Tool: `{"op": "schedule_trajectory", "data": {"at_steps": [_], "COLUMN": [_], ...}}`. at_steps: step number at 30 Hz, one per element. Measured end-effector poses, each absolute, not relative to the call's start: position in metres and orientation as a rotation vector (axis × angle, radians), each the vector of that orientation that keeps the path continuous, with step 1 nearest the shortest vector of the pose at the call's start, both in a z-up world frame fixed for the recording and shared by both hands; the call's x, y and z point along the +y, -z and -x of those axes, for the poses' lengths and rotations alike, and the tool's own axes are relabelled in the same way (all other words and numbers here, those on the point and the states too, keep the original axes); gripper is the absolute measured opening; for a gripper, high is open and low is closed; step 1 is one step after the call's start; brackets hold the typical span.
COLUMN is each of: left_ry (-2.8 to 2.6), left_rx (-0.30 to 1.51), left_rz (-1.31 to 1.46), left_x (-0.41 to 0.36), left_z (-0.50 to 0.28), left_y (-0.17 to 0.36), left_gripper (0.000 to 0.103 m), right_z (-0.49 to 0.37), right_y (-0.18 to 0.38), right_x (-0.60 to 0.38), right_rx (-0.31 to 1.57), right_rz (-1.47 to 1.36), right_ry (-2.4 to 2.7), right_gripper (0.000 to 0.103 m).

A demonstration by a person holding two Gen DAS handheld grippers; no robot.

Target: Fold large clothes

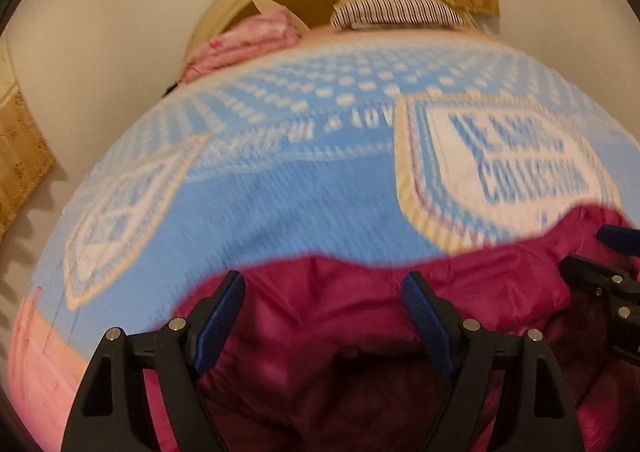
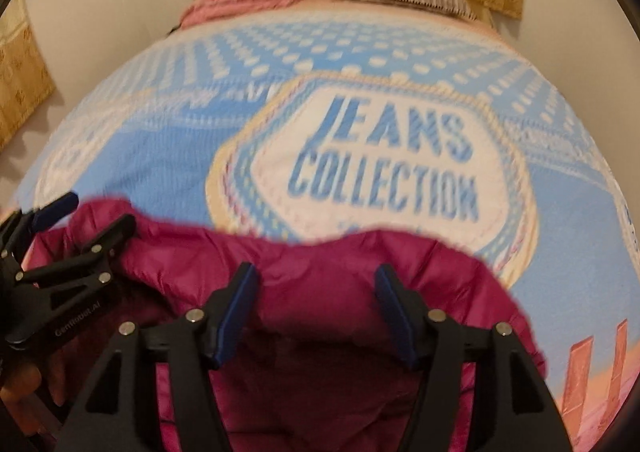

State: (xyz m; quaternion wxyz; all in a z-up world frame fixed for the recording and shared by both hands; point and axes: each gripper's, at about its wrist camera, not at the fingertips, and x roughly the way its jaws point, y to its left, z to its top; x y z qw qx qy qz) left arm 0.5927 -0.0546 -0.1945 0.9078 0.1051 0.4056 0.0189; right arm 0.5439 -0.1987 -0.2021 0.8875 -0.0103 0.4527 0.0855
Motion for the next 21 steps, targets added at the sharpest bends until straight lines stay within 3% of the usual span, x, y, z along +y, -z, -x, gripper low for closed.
{"op": "schedule_trajectory", "data": {"at_steps": [21], "left_ry": [-0.033], "left_rx": [0.879], "left_rz": [-0.166], "left_x": [-0.048], "left_z": [-0.593], "left_y": [0.226], "left_gripper": [0.094], "right_z": [-0.526], "right_y": [0.234], "right_x": [-0.191], "right_rx": [0.862], "right_rz": [0.112], "right_ry": [-0.146], "right_gripper": [0.066]}}
